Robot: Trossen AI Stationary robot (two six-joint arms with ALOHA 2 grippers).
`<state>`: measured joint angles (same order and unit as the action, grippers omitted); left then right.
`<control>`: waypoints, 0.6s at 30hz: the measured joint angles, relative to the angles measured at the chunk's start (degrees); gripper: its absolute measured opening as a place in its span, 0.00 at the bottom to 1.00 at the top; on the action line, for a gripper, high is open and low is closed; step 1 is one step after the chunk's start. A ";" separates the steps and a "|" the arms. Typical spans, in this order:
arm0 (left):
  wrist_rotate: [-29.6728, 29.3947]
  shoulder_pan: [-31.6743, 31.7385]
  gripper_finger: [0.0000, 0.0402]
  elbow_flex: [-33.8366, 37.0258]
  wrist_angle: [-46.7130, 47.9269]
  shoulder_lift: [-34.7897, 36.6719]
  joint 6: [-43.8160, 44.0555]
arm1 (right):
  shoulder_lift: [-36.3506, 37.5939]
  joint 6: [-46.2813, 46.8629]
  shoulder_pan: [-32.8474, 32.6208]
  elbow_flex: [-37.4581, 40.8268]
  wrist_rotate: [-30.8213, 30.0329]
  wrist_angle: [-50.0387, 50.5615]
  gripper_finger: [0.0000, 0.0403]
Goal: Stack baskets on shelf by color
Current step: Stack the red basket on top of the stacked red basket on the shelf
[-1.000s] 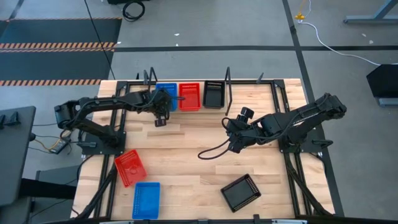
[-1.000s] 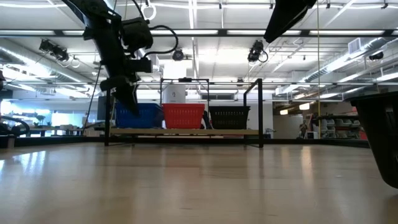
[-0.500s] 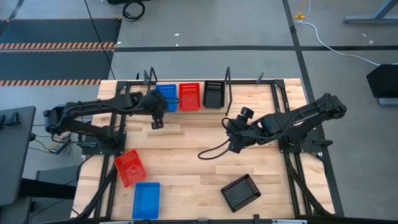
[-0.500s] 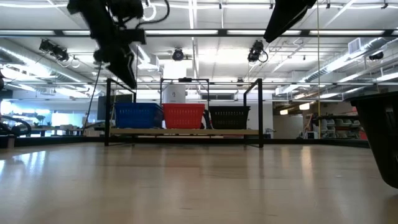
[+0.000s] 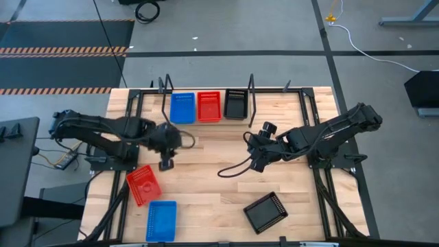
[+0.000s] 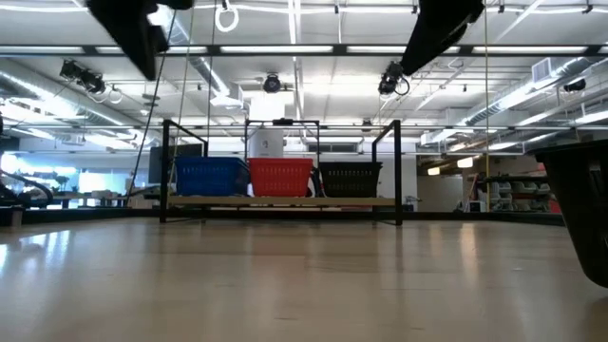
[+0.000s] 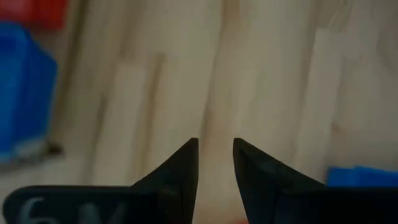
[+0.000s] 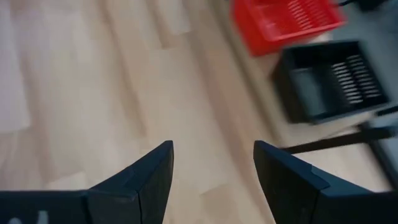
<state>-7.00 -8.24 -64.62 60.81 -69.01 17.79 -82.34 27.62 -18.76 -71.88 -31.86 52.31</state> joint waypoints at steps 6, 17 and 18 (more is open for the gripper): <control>-0.06 -10.98 0.27 0.00 8.57 0.00 20.56 | -0.07 -1.87 -0.05 8.97 10.65 -12.50 0.57; 4.87 -32.33 0.27 0.57 12.27 -3.49 49.47 | -0.07 2.34 -1.62 20.27 14.45 -26.88 0.57; 4.98 -34.06 0.27 0.57 12.23 -4.62 51.13 | -0.07 2.62 -1.87 20.71 14.58 -27.67 0.57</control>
<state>-2.03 -42.30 -64.05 73.04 -73.63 68.91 -82.41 30.24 -20.63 -51.17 -17.28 24.65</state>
